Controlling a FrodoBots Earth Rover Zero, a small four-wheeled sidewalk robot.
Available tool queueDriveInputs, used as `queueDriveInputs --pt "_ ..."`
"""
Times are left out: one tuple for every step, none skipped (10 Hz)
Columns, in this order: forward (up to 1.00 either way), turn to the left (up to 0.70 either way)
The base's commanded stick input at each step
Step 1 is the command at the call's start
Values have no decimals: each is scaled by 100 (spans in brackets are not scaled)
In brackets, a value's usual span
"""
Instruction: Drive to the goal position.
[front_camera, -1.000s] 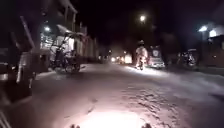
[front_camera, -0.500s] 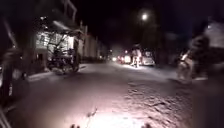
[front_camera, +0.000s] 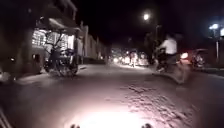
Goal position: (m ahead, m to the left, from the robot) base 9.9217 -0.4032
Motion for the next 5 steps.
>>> queueDriveInputs --pt "70 0" --pt "70 0" --pt "70 0" --pt "70 0" --pt "70 0"
